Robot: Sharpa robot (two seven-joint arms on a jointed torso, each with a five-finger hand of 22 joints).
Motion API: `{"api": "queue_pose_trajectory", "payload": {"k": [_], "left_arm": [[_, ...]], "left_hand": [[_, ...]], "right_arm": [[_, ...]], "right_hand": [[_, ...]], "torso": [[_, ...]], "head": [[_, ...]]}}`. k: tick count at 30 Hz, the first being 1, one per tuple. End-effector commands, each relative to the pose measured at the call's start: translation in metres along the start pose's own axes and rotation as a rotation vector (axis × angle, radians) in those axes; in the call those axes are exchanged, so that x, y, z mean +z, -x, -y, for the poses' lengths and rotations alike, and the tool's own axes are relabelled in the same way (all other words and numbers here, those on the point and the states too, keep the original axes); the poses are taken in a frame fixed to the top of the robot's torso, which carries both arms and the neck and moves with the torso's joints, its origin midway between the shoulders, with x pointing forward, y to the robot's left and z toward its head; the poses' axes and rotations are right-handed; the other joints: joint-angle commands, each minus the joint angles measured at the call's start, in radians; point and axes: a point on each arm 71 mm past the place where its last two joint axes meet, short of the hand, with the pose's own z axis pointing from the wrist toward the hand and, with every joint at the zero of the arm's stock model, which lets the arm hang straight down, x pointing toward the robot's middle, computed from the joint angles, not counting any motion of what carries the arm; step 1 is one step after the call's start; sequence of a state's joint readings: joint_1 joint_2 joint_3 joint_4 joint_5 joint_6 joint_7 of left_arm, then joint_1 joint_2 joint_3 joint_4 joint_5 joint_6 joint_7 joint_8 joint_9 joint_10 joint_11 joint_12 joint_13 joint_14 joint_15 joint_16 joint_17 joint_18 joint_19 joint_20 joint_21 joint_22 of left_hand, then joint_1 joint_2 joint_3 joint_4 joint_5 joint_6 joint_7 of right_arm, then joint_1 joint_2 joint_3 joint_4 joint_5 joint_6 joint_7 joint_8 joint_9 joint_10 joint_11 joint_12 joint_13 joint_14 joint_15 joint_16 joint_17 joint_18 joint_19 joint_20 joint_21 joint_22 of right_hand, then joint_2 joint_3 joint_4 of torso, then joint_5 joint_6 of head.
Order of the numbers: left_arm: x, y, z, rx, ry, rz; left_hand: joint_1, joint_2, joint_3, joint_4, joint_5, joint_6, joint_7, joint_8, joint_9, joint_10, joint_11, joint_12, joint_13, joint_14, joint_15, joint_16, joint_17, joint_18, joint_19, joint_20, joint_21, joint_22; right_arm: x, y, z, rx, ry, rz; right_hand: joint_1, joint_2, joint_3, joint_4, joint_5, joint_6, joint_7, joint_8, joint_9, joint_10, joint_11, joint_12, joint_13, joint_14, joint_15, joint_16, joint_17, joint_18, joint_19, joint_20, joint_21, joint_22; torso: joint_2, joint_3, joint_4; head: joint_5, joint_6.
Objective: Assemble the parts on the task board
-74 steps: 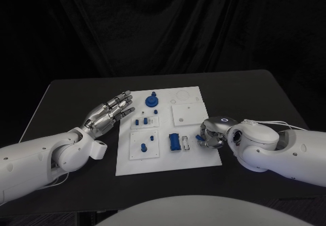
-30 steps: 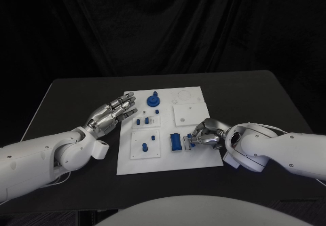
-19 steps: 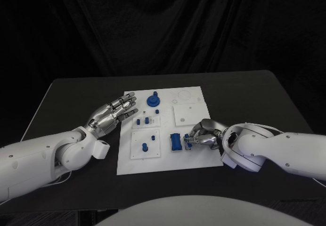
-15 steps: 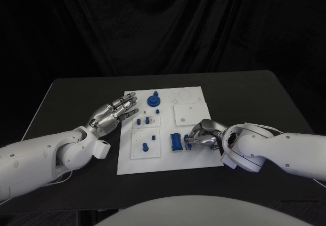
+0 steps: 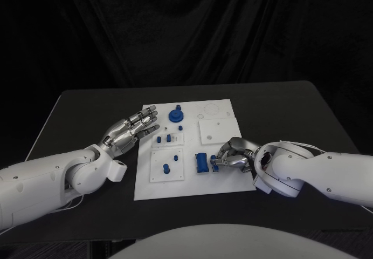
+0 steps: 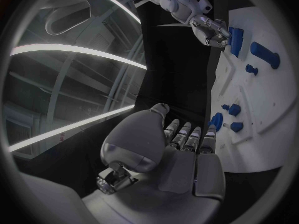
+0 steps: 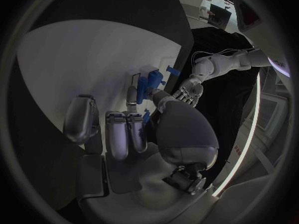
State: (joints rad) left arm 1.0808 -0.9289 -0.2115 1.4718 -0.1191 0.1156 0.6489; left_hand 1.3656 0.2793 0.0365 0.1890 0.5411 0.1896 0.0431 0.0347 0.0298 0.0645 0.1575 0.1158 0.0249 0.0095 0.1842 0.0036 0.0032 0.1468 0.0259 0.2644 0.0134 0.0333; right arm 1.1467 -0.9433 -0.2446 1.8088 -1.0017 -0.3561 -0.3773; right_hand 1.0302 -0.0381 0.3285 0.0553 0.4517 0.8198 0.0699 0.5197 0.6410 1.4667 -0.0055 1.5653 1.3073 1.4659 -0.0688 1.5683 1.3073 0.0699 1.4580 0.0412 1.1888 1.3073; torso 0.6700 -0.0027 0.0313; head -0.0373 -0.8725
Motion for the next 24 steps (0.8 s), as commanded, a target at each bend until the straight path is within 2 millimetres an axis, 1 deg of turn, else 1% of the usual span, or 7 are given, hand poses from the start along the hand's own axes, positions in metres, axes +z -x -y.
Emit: {"api": "queue_pose_trajectory", "payload": {"k": [1,7,13,18,21,23,24], "left_arm": [[0.0001,-0.0016,-0.0001,-0.012,-0.008,-0.015],[0.0,-0.0013,-0.0004,-0.012,-0.006,-0.015],[-0.0002,-0.001,-0.0006,-0.012,-0.005,-0.015],[-0.0002,-0.0009,-0.0009,-0.013,-0.004,-0.016],[-0.0001,-0.0008,-0.0011,-0.013,-0.004,-0.016],[-0.0001,-0.0008,-0.0013,-0.013,-0.004,-0.016],[-0.0001,-0.0008,-0.0013,-0.013,-0.004,-0.016]], "left_hand": [[-0.004,-0.002,0.003,0.0,0.005,0.0,0.003,0.006,0.001,-0.003,0.003,0.002,0.001,0.0,0.004,0.001,0.0,0.009,0.002,0.007,0.007,0.001],[-0.004,-0.002,0.003,0.0,0.005,0.0,0.003,0.006,0.001,-0.003,0.003,0.002,0.001,0.0,0.004,0.001,0.0,0.009,0.002,0.007,0.007,0.001],[-0.004,-0.002,0.003,0.0,0.005,0.0,0.003,0.006,0.001,-0.003,0.003,0.002,0.001,0.0,0.004,0.001,0.0,0.009,0.002,0.007,0.007,0.001],[-0.005,-0.002,0.006,-0.001,0.005,0.002,0.005,0.006,0.001,-0.003,0.002,0.002,0.0,0.0,0.005,0.001,0.0,0.009,0.002,0.008,0.007,0.001],[-0.005,-0.002,0.006,-0.001,0.005,0.002,0.005,0.006,0.001,-0.003,0.002,0.002,0.0,0.0,0.005,0.001,0.0,0.009,0.002,0.008,0.007,0.001],[-0.005,-0.002,0.006,-0.001,0.005,0.002,0.005,0.006,0.001,-0.003,0.002,0.002,0.0,0.0,0.005,0.001,0.0,0.009,0.002,0.008,0.007,0.001],[-0.005,-0.002,0.006,-0.001,0.005,0.002,0.005,0.006,0.001,-0.003,0.002,0.002,0.0,0.0,0.005,0.001,0.0,0.009,0.002,0.008,0.007,0.001]], "right_arm": [[-0.0007,-0.0024,0.0045,-0.03,-0.035,-0.01],[-0.0013,-0.0016,0.0057,-0.035,-0.04,-0.004],[-0.0017,-0.0011,0.0065,-0.041,-0.044,0.0],[-0.0018,-0.0012,0.0065,-0.044,-0.044,0.001],[-0.0014,-0.0014,0.0063,-0.045,-0.043,0.0],[-0.001,-0.0015,0.0061,-0.046,-0.041,0.0],[-0.0008,-0.0016,0.0059,-0.046,-0.039,-0.001]], "right_hand": [[-0.015,-0.002,-0.015,0.008,-0.034,-0.002,0.001,-0.003,-0.005,0.104,0.003,0.005,0.263,0.102,0.002,-0.001,0.25,0.013,-0.008,-0.001,-0.007,0.151],[-0.016,-0.001,-0.019,0.011,-0.045,-0.002,0.0,-0.003,-0.006,0.104,0.003,0.005,0.263,0.102,0.002,-0.001,0.25,0.014,-0.008,-0.001,-0.009,0.151],[-0.024,-0.001,-0.039,0.028,-0.089,0.002,0.0,0.001,-0.01,0.104,0.003,0.005,0.263,0.102,0.002,-0.001,0.249,0.014,-0.008,-0.001,-0.009,0.151],[-0.036,-0.004,-0.06,0.044,-0.109,0.008,-0.001,0.01,-0.008,0.104,0.002,0.005,0.263,0.103,0.001,0.0,0.253,0.013,-0.006,-0.001,-0.007,0.152],[-0.067,-0.006,-0.096,0.076,-0.185,0.008,-0.002,0.02,-0.004,0.104,0.001,0.005,0.263,0.103,0.001,0.0,0.253,0.013,-0.005,-0.001,-0.007,0.152],[-0.078,-0.001,-0.114,0.092,-0.228,0.006,-0.003,0.025,-0.002,0.104,0.0,0.005,0.263,0.103,0.0,0.0,0.252,0.013,-0.005,-0.002,-0.009,0.152],[-0.08,0.001,-0.12,0.097,-0.236,0.005,-0.004,0.027,-0.002,0.104,0.0,0.005,0.263,0.103,-0.001,0.0,0.252,0.013,-0.005,-0.002,-0.008,0.152]], "torso": [[-0.001,-0.0002,-0.0007],[-0.001,-0.0001,-0.0019],[0.0,-0.0003,-0.0017],[0.0,-0.0001,-0.0012],[-0.001,0.0001,-0.0016],[-0.001,0.0001,-0.0015],[-0.001,0.0002,-0.0016]], "head": [[0.001,0.0],[0.002,0.0],[0.0,0.0],[-0.001,0.0],[-0.001,0.0],[-0.001,0.0],[-0.001,0.0]]}}
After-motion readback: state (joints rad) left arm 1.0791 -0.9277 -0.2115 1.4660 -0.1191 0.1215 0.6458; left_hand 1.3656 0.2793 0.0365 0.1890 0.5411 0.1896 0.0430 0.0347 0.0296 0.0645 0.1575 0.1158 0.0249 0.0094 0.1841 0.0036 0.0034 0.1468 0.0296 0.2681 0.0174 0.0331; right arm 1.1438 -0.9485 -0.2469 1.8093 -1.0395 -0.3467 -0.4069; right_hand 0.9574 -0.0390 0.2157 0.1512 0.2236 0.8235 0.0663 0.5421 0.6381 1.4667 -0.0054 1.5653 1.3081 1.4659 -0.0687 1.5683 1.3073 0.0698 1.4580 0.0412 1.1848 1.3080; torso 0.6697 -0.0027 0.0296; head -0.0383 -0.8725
